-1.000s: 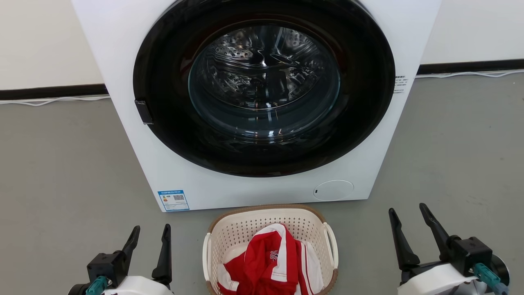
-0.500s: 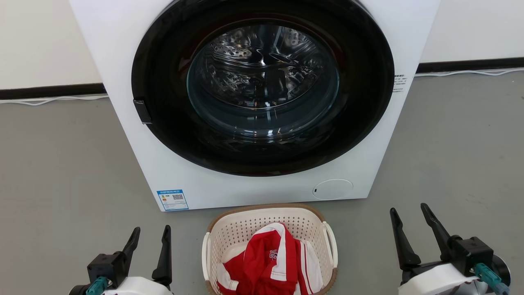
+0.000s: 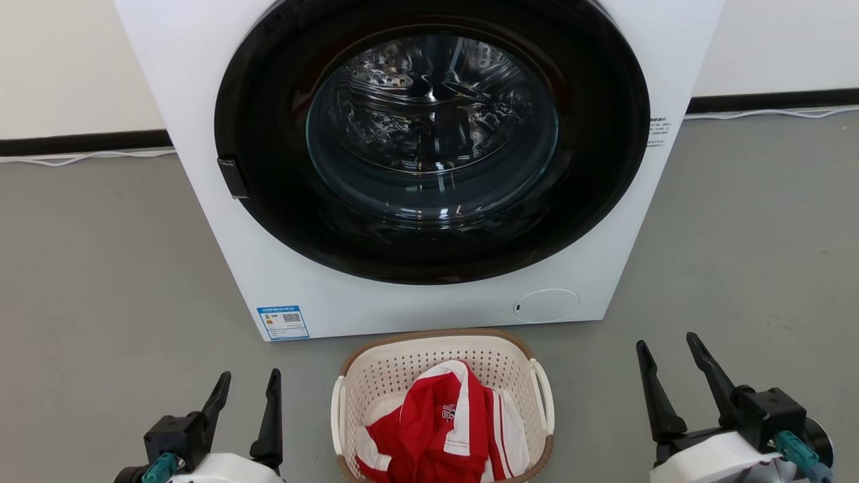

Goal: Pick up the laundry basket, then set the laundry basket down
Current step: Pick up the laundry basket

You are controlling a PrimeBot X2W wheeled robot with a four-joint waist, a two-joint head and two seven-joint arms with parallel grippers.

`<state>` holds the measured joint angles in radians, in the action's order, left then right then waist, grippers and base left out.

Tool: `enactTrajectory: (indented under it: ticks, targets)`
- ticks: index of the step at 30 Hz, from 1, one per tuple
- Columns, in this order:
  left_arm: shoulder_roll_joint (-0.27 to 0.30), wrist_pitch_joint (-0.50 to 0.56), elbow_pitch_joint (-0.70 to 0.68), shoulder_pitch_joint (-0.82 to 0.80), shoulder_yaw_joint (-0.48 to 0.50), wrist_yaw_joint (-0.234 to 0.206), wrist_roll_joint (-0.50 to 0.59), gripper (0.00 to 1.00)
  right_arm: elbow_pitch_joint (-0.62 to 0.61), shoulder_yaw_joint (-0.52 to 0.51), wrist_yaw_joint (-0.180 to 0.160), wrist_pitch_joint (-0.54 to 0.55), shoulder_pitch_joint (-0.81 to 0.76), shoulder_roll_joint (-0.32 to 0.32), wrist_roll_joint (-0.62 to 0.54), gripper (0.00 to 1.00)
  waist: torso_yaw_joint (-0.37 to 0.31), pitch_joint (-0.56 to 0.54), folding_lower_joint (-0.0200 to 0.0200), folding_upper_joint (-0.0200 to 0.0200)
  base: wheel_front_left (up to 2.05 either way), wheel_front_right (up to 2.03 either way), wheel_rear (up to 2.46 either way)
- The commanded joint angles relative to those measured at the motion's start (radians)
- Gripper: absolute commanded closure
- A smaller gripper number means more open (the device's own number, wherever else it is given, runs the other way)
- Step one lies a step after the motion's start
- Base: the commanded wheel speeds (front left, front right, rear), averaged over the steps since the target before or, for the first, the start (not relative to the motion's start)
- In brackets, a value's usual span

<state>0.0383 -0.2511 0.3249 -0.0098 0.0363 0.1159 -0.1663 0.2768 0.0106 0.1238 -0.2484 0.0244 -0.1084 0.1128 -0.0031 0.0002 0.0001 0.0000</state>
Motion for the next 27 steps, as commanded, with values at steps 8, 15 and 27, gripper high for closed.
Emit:
enactTrajectory:
  ticks: [8,15,27]
  targets:
    - [0.012,-0.011,-0.022,-0.05,0.023,0.005,0.001,0.0,-0.025,0.023,0.007,-0.013,0.039,-0.006,-0.007,0.0,-0.004,0.018,0.0,0.0,0.0,0.0,0.0]
    - [0.012,-0.011,-0.01,-0.078,0.018,0.005,-0.004,0.0,-0.016,-0.001,0.007,-0.013,0.059,0.006,-0.012,0.0,-0.003,0.062,0.0,0.0,0.0,0.0,0.0]
    - [0.012,-0.011,0.112,-0.187,-0.02,0.003,-0.033,0.0,0.12,-0.026,0.007,-0.013,0.169,0.039,-0.042,0.0,0.011,0.189,0.0,0.0,0.0,0.0,0.0]
